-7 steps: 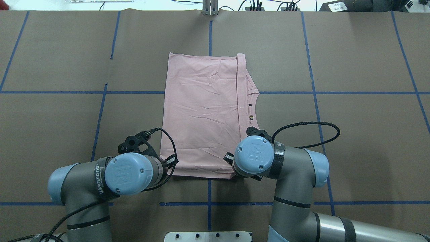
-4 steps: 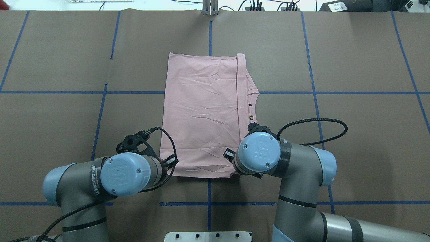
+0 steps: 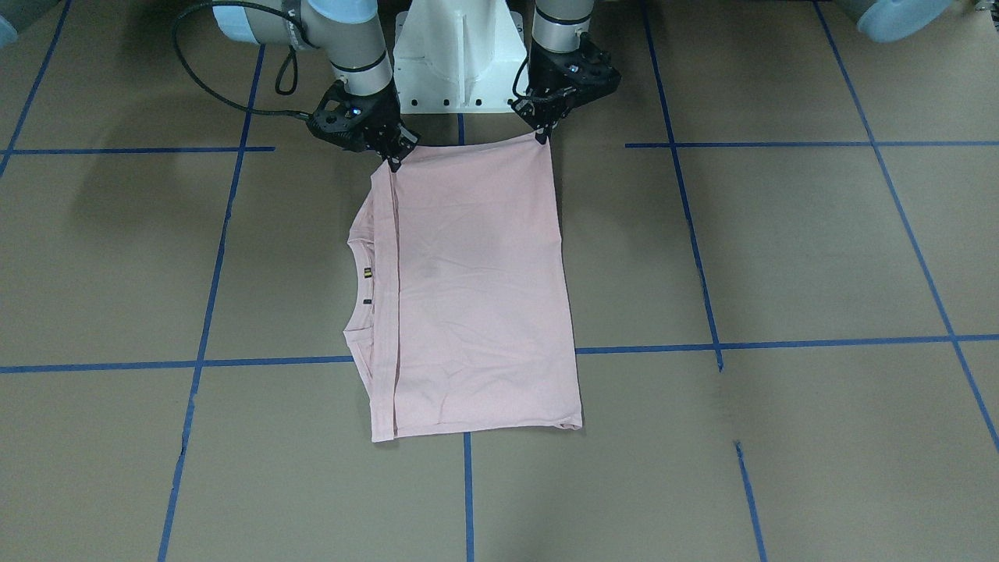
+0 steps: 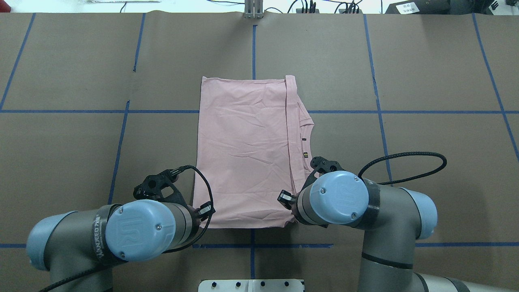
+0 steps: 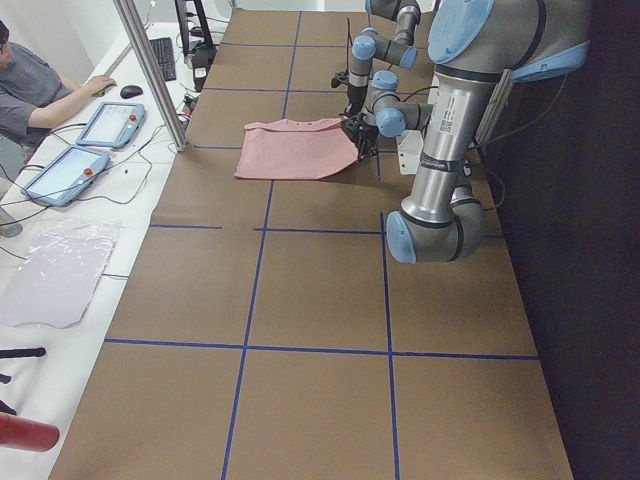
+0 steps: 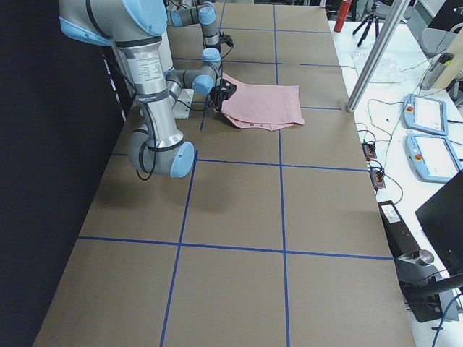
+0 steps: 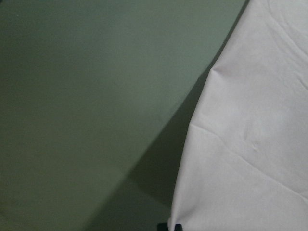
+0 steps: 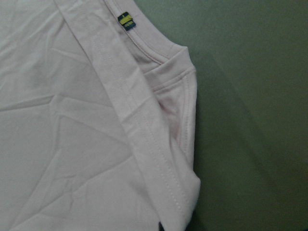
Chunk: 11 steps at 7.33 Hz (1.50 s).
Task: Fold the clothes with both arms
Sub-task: 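Grasp both near corners of the shirt with left and right grippers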
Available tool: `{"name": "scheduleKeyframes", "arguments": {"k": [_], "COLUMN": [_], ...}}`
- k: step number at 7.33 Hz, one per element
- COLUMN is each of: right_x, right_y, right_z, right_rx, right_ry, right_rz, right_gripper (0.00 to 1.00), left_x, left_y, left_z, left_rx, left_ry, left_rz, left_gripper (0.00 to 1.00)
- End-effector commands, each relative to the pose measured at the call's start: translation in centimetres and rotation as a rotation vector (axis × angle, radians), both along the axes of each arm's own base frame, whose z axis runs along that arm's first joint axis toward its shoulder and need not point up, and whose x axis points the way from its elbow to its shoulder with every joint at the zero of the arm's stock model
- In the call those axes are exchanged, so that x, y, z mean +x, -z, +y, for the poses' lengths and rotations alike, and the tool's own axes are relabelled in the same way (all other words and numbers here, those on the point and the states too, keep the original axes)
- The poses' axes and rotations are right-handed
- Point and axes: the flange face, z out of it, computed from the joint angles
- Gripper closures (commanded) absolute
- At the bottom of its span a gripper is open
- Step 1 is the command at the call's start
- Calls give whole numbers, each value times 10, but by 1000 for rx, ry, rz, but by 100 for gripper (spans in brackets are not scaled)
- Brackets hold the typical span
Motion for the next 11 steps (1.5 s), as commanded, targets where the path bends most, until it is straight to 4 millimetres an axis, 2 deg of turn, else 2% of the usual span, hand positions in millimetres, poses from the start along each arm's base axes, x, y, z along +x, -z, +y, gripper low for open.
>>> {"name": "scheduleKeyframes", "arguments": {"k": [1,3,4,5,6,7,9,10,11], "right_x": [22,20,18,18,20,18,11,13,15], "right_y": [17,19,14,4,0,-1,-6,-9,-14], "right_z": [43,51,37,15,-2,-9,-26,-33,-48], "right_rx": [10,13,19,15,38,57,71,70,69], "right_ry": [64,78,57,20,7,2,-23,-34,-57], "right_rz": [-60,-67,-53,-27,-22,-54,-91,-85,-71], "right_gripper": [100,100,100,100,100,100,100,100,100], "left_x": [-9,-7,-2,-4,-14,-13,7,9,-1], "left_y": [15,13,13,10,15,8,-4,-5,-5], "left_z": [36,41,41,19,-5,-23,-36,-40,-58], "left_rx": [-24,-25,-18,15,62,58,64,65,73], "left_ry": [-74,-92,-95,-76,-64,-32,-13,-5,25], "left_rz": [2,-1,-2,-13,20,7,46,59,61], "left_gripper": [100,100,100,100,100,100,100,100,100]}}
